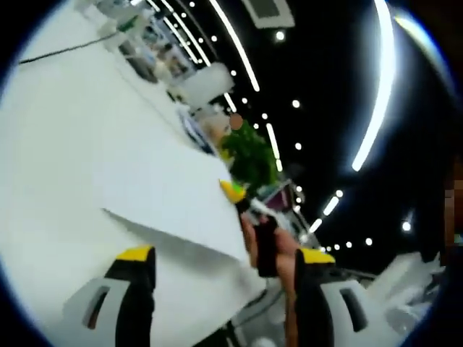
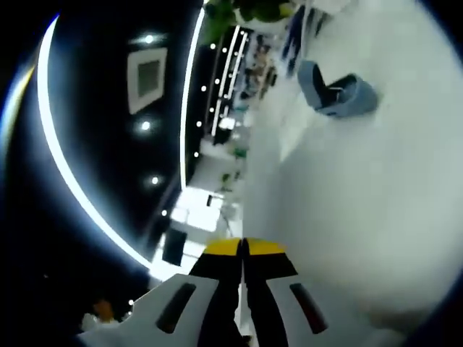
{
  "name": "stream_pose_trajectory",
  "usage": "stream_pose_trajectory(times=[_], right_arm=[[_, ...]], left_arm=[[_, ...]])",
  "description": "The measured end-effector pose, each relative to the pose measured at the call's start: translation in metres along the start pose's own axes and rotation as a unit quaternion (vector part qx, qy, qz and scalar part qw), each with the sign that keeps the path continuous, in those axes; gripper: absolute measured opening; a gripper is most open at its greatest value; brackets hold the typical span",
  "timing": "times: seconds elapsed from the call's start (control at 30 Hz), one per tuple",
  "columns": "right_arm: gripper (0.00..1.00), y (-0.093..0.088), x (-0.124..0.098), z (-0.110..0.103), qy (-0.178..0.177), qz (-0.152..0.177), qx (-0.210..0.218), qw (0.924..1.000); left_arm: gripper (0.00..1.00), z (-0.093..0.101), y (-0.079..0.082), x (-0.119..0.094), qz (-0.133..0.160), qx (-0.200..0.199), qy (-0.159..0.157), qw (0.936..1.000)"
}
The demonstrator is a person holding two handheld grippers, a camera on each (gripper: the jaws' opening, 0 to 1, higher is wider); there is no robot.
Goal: Pick up the paper insert the paper into the punch align the paper edges press the punch to punch holes
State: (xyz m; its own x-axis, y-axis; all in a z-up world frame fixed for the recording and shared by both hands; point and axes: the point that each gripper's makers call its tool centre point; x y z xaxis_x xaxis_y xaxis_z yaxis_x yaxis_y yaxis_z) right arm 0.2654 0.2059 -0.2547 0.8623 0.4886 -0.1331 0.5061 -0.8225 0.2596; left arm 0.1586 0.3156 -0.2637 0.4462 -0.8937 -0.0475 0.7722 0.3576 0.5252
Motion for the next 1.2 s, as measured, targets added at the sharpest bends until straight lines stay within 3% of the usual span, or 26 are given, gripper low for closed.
stream_pose_trajectory(times=[0.2,0.3,0.47,0.57,0.9,1.2], right_arm=[[0.04,-0.006,0.002,-0.008,0.015,-0.003,0.013,0.9998],[0.04,-0.009,0.0,-0.009,0.02,-0.005,0.022,0.9996],[0.04,-0.003,-0.003,-0.009,0.027,0.0,0.034,0.9991],[0.04,0.003,-0.005,-0.007,0.036,0.002,0.052,0.998],[0.04,0.003,-0.008,-0.006,0.051,-0.003,0.076,0.9958],[0.04,-0.002,-0.01,-0.008,0.064,-0.013,0.088,0.994]], left_arm=[[0.76,0.001,0.01,0.011,0.053,-0.077,-0.017,0.9955],[0.77,-0.002,0.02,0.013,0.089,-0.135,-0.03,0.9863],[0.76,-0.008,0.03,0.013,0.121,-0.165,-0.034,0.9783],[0.76,-0.009,0.038,0.016,0.146,-0.193,-0.046,0.9691],[0.71,-0.018,0.054,0.018,0.194,-0.213,-0.045,0.9567],[0.57,-0.027,0.056,0.012,0.203,-0.208,-0.033,0.9564]])
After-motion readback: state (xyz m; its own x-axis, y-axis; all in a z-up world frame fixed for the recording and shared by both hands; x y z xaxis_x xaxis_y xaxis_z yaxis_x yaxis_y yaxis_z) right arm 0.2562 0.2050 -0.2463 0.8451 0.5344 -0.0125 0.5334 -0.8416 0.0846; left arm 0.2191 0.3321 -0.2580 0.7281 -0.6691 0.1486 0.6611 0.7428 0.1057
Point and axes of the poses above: the point that each gripper's makers call its tool centre point, and the gripper's own axes: x roughly forward along the fingers, z roughly to its right, y roughly out of its top, and after that the axes turned 5 degrees about -y, right-handed
